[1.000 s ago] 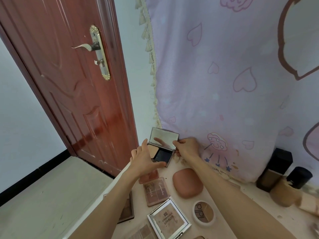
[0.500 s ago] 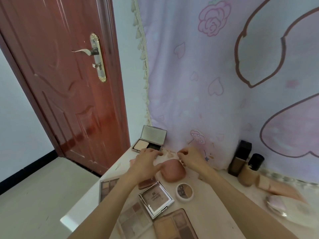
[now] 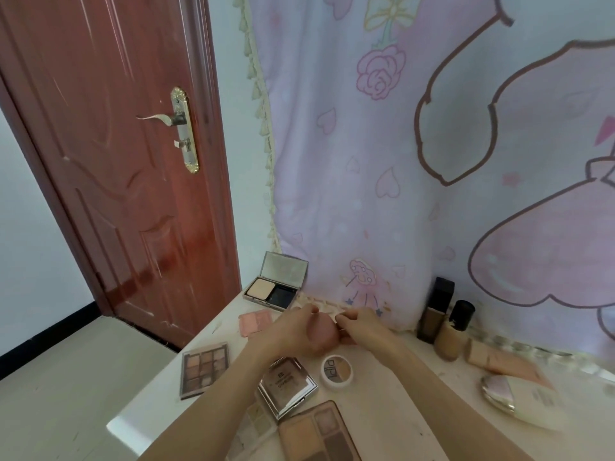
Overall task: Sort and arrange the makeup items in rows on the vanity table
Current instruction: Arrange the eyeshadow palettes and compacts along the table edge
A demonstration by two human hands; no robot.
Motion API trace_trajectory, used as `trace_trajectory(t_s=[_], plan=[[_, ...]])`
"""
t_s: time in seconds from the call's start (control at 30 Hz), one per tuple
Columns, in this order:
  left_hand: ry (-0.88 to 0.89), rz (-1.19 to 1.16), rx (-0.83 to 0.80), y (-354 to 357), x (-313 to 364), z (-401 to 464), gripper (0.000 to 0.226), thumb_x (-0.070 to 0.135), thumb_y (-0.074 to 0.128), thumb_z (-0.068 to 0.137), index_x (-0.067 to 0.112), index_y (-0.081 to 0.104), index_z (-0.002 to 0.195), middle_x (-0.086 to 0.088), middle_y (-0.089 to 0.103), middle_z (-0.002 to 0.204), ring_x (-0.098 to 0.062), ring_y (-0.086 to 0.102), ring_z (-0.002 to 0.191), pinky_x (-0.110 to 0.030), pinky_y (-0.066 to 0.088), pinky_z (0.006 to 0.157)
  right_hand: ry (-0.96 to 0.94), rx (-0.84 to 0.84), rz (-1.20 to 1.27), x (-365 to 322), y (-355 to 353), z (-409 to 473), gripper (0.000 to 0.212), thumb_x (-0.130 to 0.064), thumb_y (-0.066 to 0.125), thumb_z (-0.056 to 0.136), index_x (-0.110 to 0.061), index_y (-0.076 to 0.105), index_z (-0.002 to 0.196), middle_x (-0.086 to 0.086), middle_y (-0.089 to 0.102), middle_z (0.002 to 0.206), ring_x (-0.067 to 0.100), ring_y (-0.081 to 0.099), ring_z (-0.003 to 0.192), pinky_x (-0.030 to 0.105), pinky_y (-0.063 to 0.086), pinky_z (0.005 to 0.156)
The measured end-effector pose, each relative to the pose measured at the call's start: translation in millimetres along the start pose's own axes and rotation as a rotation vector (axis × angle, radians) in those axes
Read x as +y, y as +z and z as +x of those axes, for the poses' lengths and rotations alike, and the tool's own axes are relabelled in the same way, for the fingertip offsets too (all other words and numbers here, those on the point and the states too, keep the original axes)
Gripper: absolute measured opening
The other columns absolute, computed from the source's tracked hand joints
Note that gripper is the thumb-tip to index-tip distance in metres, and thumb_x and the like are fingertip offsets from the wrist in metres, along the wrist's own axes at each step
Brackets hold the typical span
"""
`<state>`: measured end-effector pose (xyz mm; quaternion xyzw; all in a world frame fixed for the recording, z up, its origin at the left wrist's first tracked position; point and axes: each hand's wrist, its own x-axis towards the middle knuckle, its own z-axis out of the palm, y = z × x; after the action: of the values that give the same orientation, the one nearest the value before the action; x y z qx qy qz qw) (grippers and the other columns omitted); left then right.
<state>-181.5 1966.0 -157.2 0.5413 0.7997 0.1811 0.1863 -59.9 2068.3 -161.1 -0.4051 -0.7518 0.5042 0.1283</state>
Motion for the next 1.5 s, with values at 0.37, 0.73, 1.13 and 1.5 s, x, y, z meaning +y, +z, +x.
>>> trace_trajectory(t_s=[0.37, 0.73, 1.13, 1.5], plan=[[0.051, -0.55, 0.288, -51.7, 39.7, -44.2, 0.041, 0.05, 0.065, 0.078, 0.028, 0.057, 0.112, 0.007, 0.066, 0.105, -0.007, 0.062, 0.097, -0.027, 0.048, 0.089, -0.215, -0.225, 0.734, -25.5, -21.9, -41.3, 0.027, -0.036, 0.066, 0.08, -0.018, 0.074, 0.098, 0.006, 0.071, 0.104, 0.019, 0.068, 0.097, 0.026, 0.054, 0.077], [0.261, -0.07, 0.276, -79.5, 91.1, -93.0, 0.073, 0.054, 0.068, 0.073, 0.02, 0.045, 0.134, 0.005, 0.054, 0.124, -0.008, 0.053, 0.105, -0.025, 0.045, 0.092, -0.258, -0.365, 1.13, -45.7, -39.8, -91.3, 0.065, -0.053, 0.037, 0.087, -0.003, 0.049, 0.128, 0.021, 0.062, 0.12, 0.031, 0.062, 0.109, 0.032, 0.055, 0.078], [0.392, -0.368, 0.223, -75.7, 119.9, -107.8, 0.065, 0.013, 0.071, 0.08, 0.024, 0.039, 0.136, 0.006, 0.052, 0.129, -0.007, 0.052, 0.114, -0.025, 0.045, 0.097, -0.418, -0.517, 0.982, -52.9, -81.7, -137.4, 0.043, -0.027, 0.056, 0.089, -0.015, 0.053, 0.13, 0.015, 0.054, 0.133, 0.028, 0.051, 0.124, 0.036, 0.046, 0.1], [0.395, -0.447, 0.313, -64.7, 122.4, -115.5, 0.044, 0.033, 0.071, 0.079, 0.048, 0.052, 0.116, 0.016, 0.059, 0.116, 0.003, 0.059, 0.095, -0.014, 0.049, 0.079, -0.468, -0.457, 0.963, -43.3, -77.5, -145.7, 0.05, -0.018, 0.063, 0.086, 0.002, 0.049, 0.13, 0.025, 0.055, 0.128, 0.035, 0.053, 0.121, 0.037, 0.045, 0.101]])
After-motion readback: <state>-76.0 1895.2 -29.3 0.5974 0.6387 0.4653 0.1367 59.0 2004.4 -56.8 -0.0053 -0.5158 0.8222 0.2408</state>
